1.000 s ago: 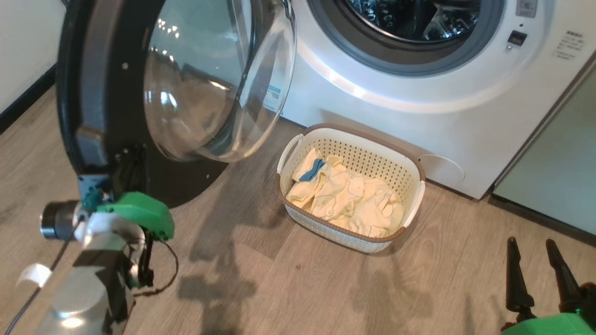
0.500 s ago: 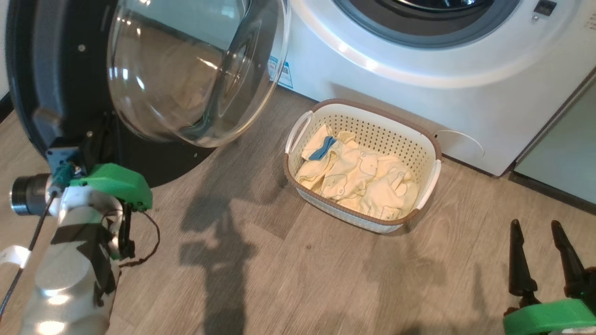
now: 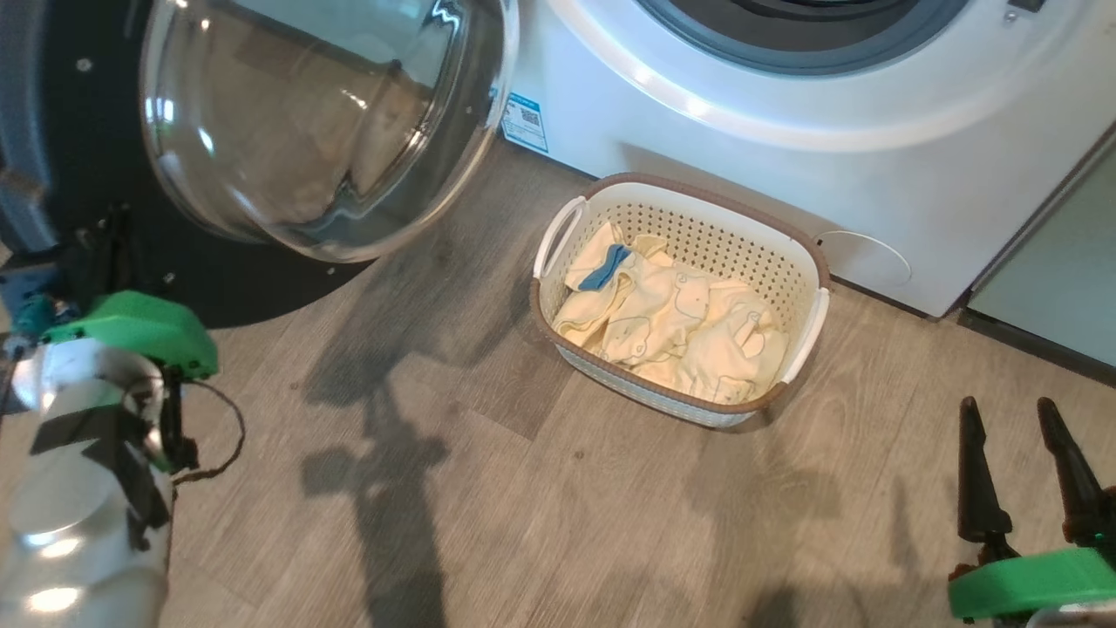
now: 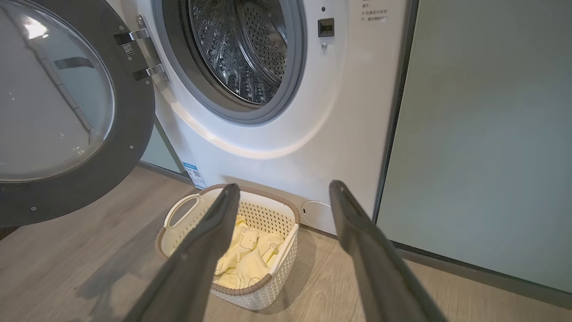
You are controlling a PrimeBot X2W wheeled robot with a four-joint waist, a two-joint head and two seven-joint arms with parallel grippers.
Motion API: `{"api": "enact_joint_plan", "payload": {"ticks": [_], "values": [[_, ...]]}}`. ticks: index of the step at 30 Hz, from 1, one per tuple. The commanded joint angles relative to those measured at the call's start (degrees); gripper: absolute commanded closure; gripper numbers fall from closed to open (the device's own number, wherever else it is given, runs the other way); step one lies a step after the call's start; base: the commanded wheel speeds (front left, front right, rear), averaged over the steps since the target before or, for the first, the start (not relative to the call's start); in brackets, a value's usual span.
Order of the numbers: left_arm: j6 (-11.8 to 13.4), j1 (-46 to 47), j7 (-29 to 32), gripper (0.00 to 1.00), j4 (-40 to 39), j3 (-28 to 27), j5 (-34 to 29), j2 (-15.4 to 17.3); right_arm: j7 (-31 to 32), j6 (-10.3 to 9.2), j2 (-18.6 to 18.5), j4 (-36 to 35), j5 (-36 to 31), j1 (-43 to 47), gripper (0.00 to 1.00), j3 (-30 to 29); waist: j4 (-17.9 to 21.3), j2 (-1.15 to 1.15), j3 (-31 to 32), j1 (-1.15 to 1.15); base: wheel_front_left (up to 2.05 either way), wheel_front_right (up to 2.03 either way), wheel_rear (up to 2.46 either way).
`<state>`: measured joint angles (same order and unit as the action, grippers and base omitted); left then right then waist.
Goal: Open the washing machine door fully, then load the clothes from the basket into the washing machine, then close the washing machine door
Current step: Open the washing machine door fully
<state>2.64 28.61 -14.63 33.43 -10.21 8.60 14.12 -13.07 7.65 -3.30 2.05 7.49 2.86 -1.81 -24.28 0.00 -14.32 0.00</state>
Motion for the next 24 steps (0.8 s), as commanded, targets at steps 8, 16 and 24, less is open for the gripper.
{"api": "enact_joint_plan", "payload": {"ticks": [8, 16, 24], "values": [[-1.03, 2.76, -0.37, 1.0, -0.53, -5.65, -2.25, 4.36, 0.15, -0.16, -1.41, -1.92, -0.22, -2.27, 0.0, 1.52, 1.03, 0.0, 0.05, 0.0, 0.0, 0.0, 0.0], [-1.94, 2.57, -0.37, 1.0, -0.63, -7.82, -3.22, 4.25, -0.03, -0.16, -1.23, -1.74, -0.31, -2.45, 0.0, 1.53, 1.79, 0.0, 0.27, 0.0, 0.0, 0.0, 0.0], [-4.11, -0.5, -0.37, 1.0, -4.0, -9.99, -3.59, 2.66, -0.74, -0.16, -0.59, -1.07, -0.21, -2.88, 0.0, 1.7, 2.73, 0.0, 1.34, 0.0, 0.0, 0.0, 0.0]]}}
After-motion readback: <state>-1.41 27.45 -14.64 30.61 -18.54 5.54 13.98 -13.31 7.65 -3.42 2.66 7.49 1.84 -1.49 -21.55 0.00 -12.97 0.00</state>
